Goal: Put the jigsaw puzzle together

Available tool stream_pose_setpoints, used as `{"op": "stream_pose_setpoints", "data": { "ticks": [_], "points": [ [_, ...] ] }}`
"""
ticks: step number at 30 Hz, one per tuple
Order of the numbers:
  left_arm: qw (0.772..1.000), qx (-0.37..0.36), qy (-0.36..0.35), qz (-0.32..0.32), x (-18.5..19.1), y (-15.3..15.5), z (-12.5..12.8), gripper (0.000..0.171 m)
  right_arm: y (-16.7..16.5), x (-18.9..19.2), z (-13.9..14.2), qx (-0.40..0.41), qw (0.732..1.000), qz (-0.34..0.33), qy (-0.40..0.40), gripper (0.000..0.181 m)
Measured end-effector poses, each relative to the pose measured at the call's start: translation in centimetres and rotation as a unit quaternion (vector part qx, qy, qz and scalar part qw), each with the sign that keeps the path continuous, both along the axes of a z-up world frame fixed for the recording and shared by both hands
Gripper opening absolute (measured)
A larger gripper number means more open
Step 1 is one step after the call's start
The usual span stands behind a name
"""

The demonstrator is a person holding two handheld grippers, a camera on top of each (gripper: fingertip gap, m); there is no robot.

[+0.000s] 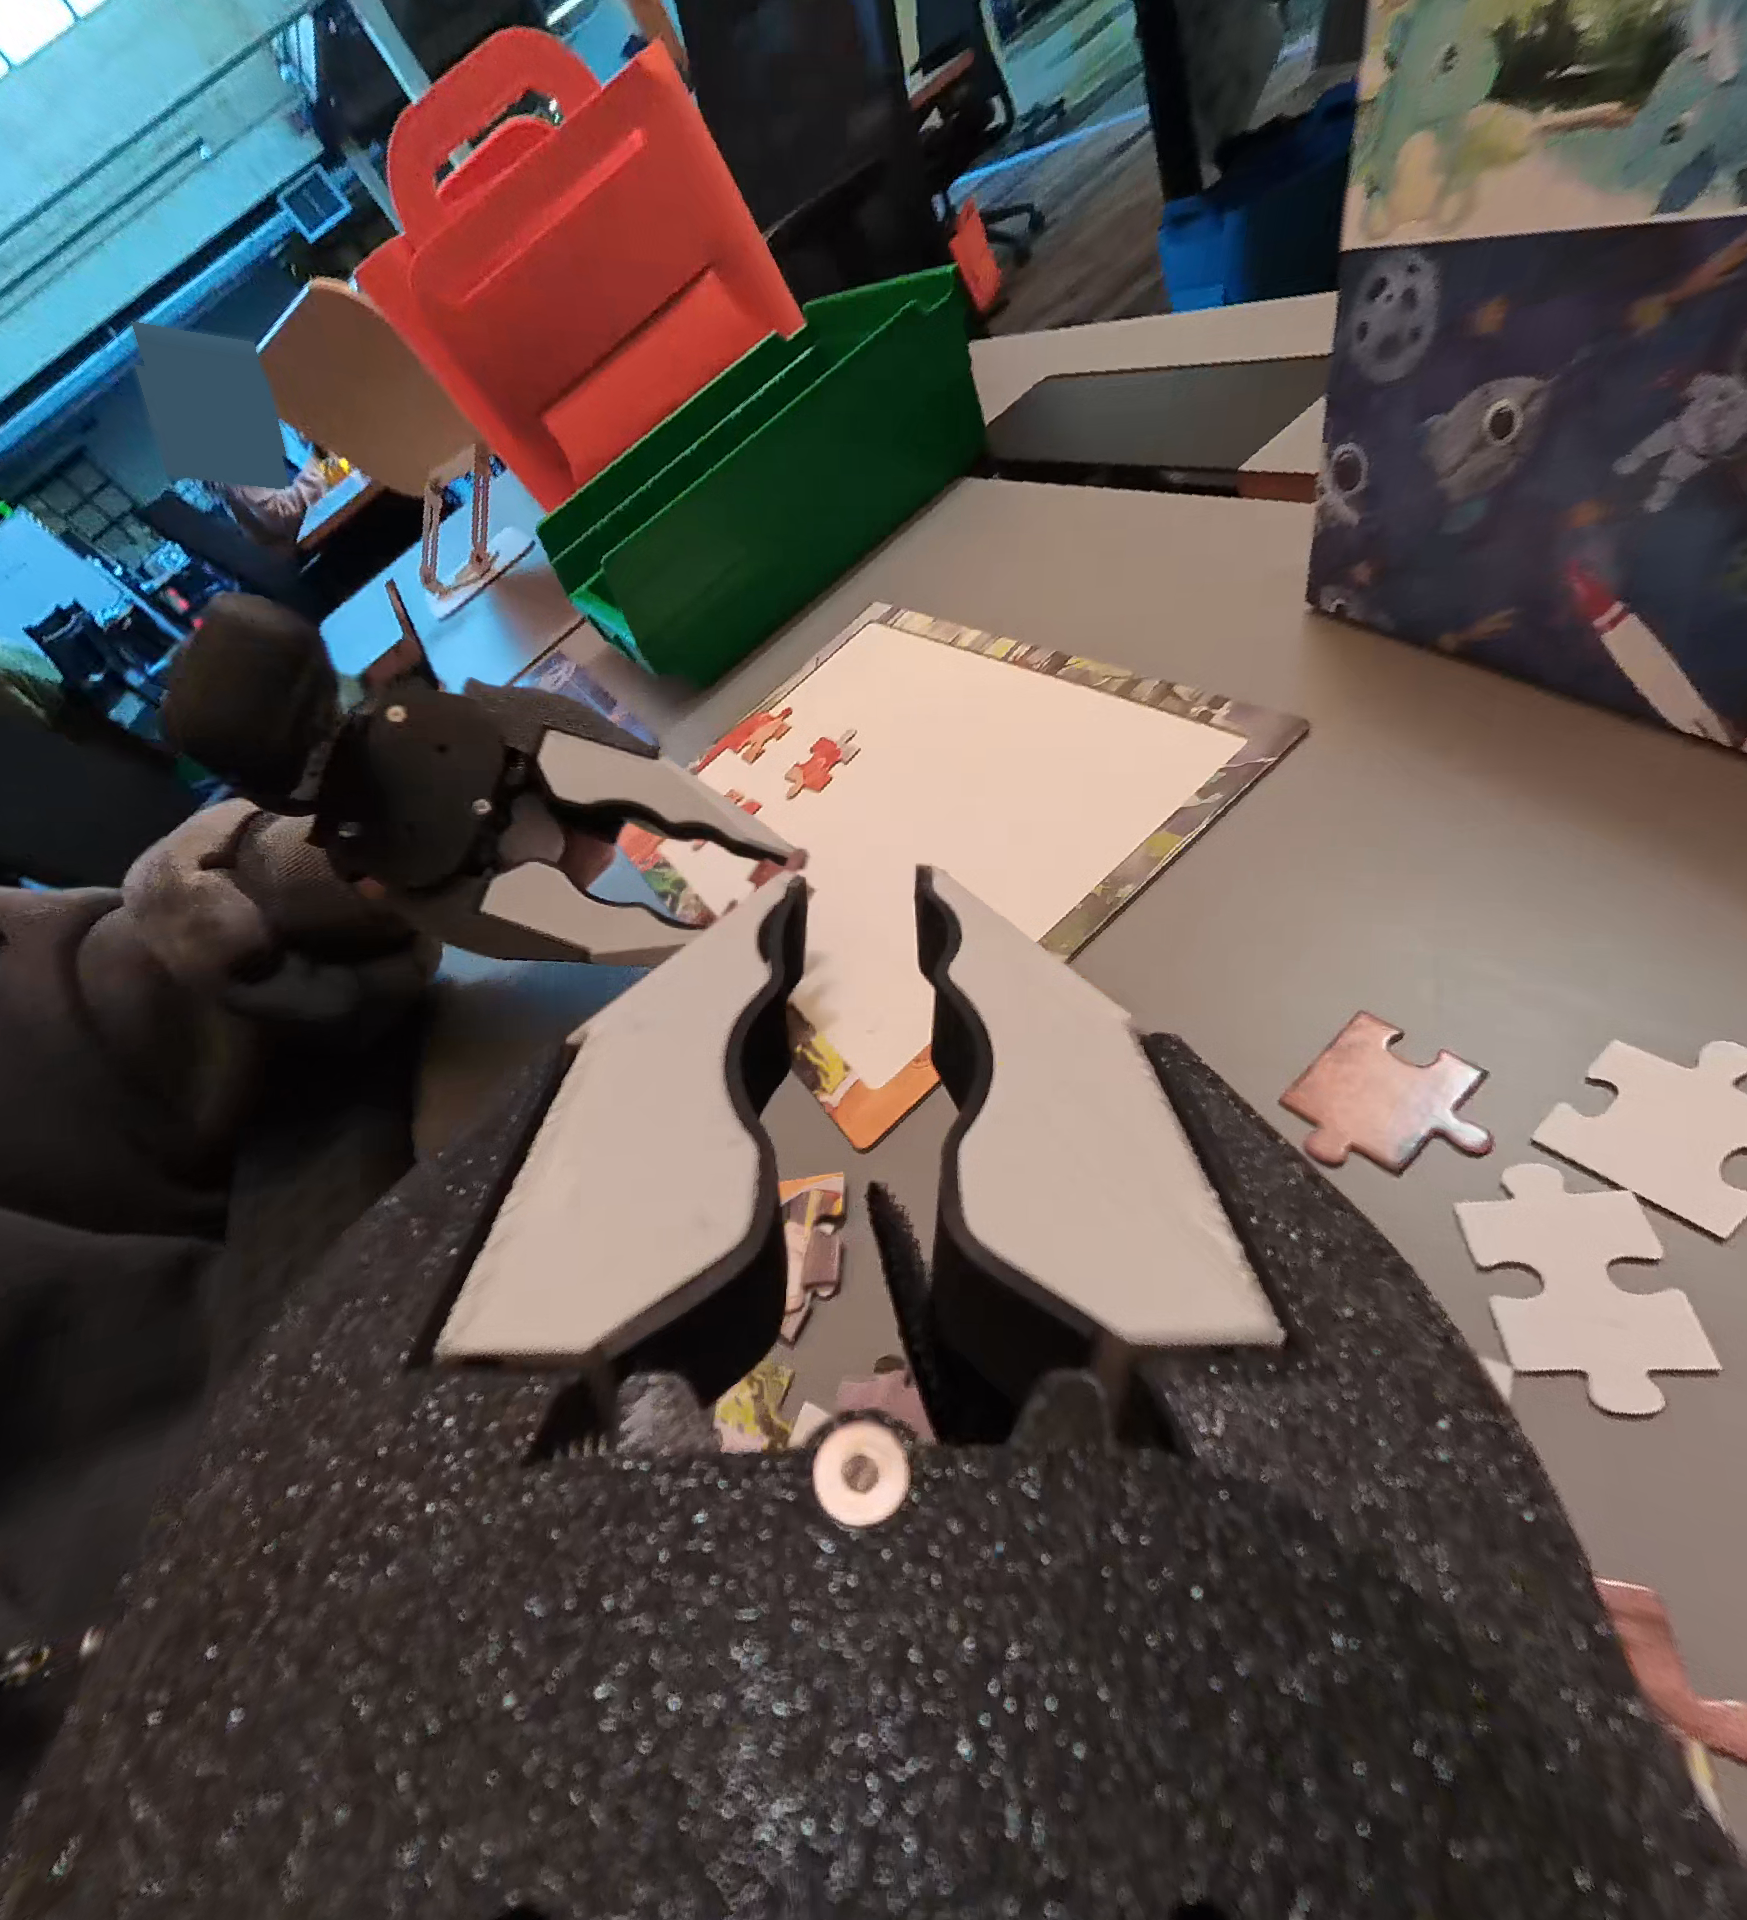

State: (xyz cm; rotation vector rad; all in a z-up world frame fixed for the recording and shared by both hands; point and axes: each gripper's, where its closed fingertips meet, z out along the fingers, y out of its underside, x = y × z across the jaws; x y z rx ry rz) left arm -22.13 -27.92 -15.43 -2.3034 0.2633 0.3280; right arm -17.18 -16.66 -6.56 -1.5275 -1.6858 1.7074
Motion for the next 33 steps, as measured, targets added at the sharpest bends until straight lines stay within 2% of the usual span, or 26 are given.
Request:
{"op": "stream_pose_setpoints", "data": {
  "ticks": [4, 7, 10, 12, 14, 16, 18, 19, 21, 25, 28, 33],
  "points": [
    [1.0, -0.017, -0.016, -0.003, -1.2, 3.5, -0.2, 0.035, 2.0, -0.4, -0.9, 0.014, 0.999, -0.037, -0.016, 0.021],
    [0.999, -0.006, -0.03, 0.007, -1.7, 5.6, 0.6, 0.035, 2.9, -0.6, -0.4, 0.016, 0.998, -0.059, -0.001, 0.021],
    [0.999, 0.003, -0.033, 0.034, -3.0, 6.3, 1.3, 0.035, 3.6, -0.5, 0.1, 0.026, 0.997, -0.073, 0.014, 0.021],
    [0.997, 0.023, -0.045, 0.053, -3.8, 6.3, 1.8, 0.035, 5.2, -0.7, -0.1, 0.058, 0.991, -0.116, 0.013, 0.022],
    [0.995, 0.041, -0.058, 0.071, -4.6, 5.8, 1.8, 0.035, 8.1, -0.8, -0.2, 0.14, 0.97, -0.195, 0.028, 0.029],
    [0.995, 0.034, -0.056, 0.078, -5.1, 4.6, 1.2, 0.035, 11.0, -0.5, 0.5, 0.228, 0.934, -0.27, 0.051, 0.035],
    [0.997, 0.012, -0.015, 0.074, -5.8, 2.7, 1.0, 0.035, 13.0, 0.1, 1.4, 0.288, 0.896, -0.331, 0.068, 0.045],
    [0.997, 0.005, 0.005, 0.07, -6.2, 1.8, 1.2, 0.035, 13.4, 0.3, 1.6, 0.302, 0.886, -0.345, 0.072, 0.046],
    [0.997, -0.006, 0.007, 0.072, -6.7, -0.1, 1.6, 0.035, 13.3, 0.4, 1.6, 0.304, 0.884, -0.347, 0.073, 0.045],
    [0.997, -0.036, -0.032, 0.059, -6.1, -3.0, 1.0, 0.035, 12.4, -0.3, 0.3, 0.276, 0.906, -0.318, 0.053, 0.045],
    [0.996, -0.061, -0.058, 0.037, -5.0, -3.8, -0.2, 0.035, 12.0, -0.7, -0.4, 0.269, 0.913, -0.303, 0.042, 0.041],
    [0.99, -0.113, -0.062, 0.057, -5.5, -4.3, -2.6, 0.035, 11.8, -0.7, -0.4, 0.277, 0.911, -0.302, 0.043, 0.039]
  ]
}}
